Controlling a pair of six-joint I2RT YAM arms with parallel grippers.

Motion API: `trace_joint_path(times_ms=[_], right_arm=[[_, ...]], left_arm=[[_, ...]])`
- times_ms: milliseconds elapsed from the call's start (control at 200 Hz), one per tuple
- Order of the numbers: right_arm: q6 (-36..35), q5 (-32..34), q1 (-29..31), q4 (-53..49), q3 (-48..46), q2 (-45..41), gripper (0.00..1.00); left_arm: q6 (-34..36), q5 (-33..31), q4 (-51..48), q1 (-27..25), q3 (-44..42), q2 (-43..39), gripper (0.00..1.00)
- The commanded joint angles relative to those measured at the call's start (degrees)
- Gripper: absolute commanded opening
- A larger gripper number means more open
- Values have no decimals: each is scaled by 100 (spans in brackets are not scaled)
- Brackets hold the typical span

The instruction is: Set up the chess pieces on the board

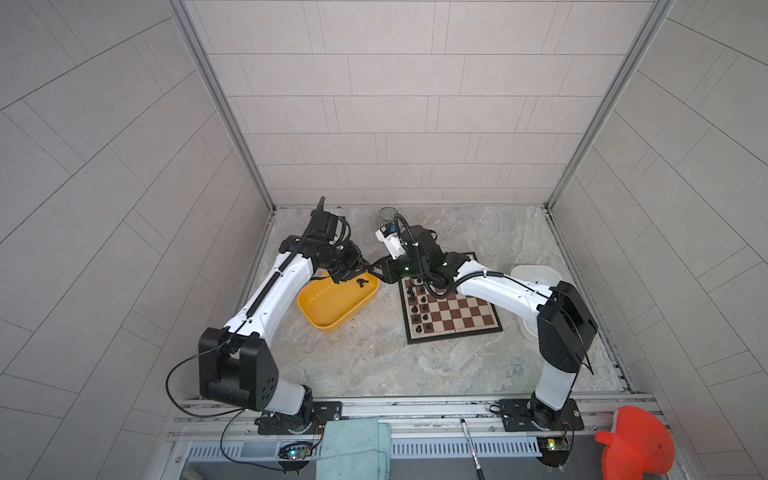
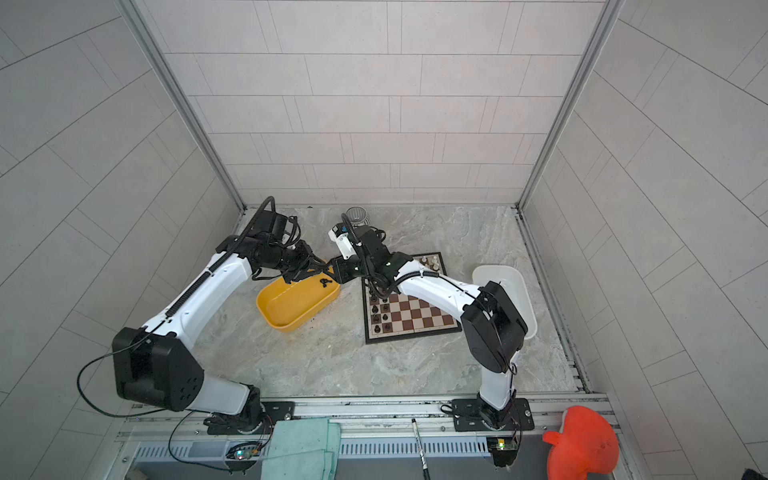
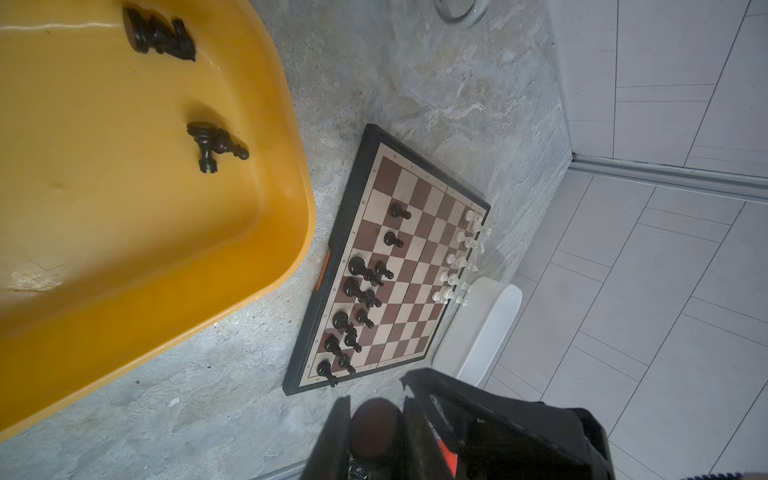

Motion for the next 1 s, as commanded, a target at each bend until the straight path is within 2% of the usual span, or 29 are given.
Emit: trace_joint_path(times_ms=[0, 320, 445, 560, 651, 706, 716, 721, 731, 856, 926, 991], right_arm=[[-32, 27, 29, -1, 192, 88, 30], [20, -47, 41, 37, 187, 44, 15], [90, -121, 37, 42, 170, -24, 0], [155, -180, 25, 9, 90, -199, 0], [187, -248, -47, -42, 10, -389, 0], [197, -275, -123, -155, -25, -509, 0], [196, -277, -144, -183, -27, -537, 0], [191, -278, -157, -206, -28, -554, 0], [188, -273, -177, -248, -28, -577, 0], [3, -188, -506, -1057, 123, -782, 0], [-173, 71, -711, -1983, 468, -778, 0], [-577, 337, -886, -3138, 983, -669, 0]], left_arm=[[-46, 133, -109, -28, -114, -174, 17], [-175, 58, -18, -32, -239, -298, 17], [-223, -6, 101, -26, -340, -355, 19], [-205, 14, 248, -27, -353, -327, 26], [-1, -50, 277, -14, -199, -286, 42], [358, -139, 178, 43, 7, -250, 73], [444, -153, 127, 54, 72, -237, 89], [492, -170, 101, 57, 107, -229, 95], [587, -205, 48, 77, 163, -223, 99], [2147, -694, -846, 184, 971, -90, 100], [2943, -867, -1071, 96, 1063, -99, 100], [3230, -1003, -1017, -1, 881, -175, 100]])
